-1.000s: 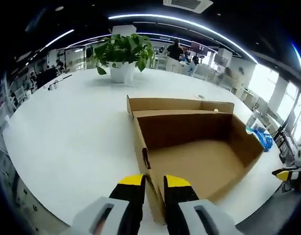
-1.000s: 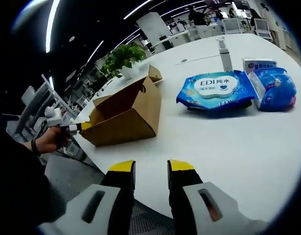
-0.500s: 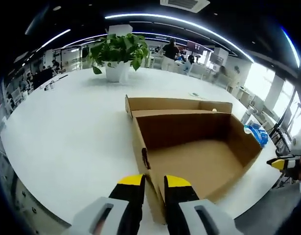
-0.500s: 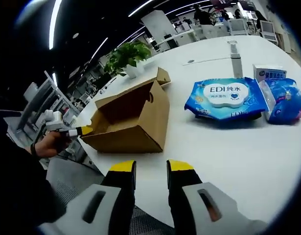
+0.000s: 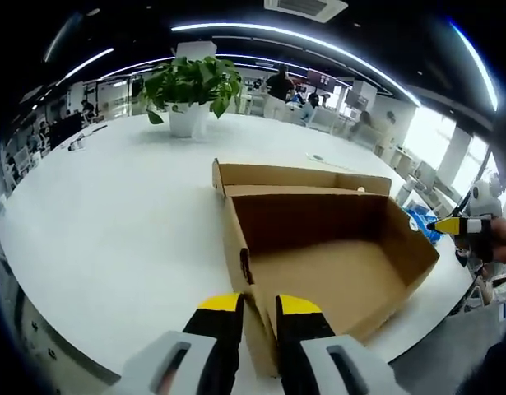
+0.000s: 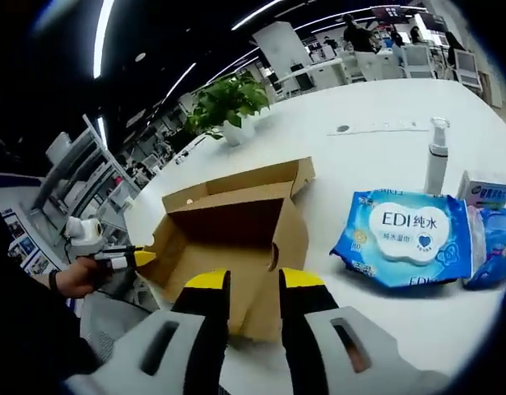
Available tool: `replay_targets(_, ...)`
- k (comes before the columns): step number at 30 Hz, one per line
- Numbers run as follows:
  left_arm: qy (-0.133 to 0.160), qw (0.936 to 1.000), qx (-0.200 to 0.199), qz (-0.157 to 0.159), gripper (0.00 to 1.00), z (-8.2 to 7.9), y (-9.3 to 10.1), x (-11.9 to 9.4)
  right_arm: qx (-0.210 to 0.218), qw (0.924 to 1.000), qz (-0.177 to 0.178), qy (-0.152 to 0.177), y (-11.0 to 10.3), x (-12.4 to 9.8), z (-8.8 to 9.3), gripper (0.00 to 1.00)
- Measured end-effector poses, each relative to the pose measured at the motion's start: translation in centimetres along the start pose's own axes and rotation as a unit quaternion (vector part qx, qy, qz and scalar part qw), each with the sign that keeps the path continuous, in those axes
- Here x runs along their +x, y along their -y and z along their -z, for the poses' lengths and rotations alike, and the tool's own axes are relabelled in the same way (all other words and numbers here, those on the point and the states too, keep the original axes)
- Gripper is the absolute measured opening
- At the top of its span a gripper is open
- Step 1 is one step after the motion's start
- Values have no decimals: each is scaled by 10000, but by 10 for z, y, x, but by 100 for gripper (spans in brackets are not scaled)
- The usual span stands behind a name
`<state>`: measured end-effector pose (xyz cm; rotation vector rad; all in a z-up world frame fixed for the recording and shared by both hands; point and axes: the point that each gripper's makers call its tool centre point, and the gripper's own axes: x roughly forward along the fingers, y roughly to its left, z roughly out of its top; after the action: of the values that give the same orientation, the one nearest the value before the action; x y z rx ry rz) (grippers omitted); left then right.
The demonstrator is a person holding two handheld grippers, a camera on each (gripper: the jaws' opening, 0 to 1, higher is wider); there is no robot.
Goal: Operate the shoe box by opening the lid, removing the specified soft item, and placing it in the target area until the item is outside and the box remains undamaged.
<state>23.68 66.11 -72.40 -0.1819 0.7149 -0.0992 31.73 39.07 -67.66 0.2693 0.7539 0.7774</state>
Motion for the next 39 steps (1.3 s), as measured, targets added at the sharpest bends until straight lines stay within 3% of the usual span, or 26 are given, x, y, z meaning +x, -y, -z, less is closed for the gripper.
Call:
replay_targets(14, 108, 9999, -111, -11, 16, 0, 0, 2, -13, 10000, 41, 8, 6, 38, -44, 20)
replay_targets(20, 103, 9999, -124, -30, 16, 1, 0, 2, 286, 9988, 258, 296, 24, 51, -73, 21)
replay_targets(25, 84, 9999, -81, -66, 16, 1, 0, 2, 440, 9974, 487, 300, 33, 61, -81, 16)
replay_targets(27, 71, 9999, -98, -54, 16, 1, 0, 2, 528, 9961, 608, 350, 39, 65, -87, 19)
replay_targets(39, 72, 9999, -123, -57, 16, 1, 0, 3, 700, 9949, 697, 220, 55, 104, -109, 21)
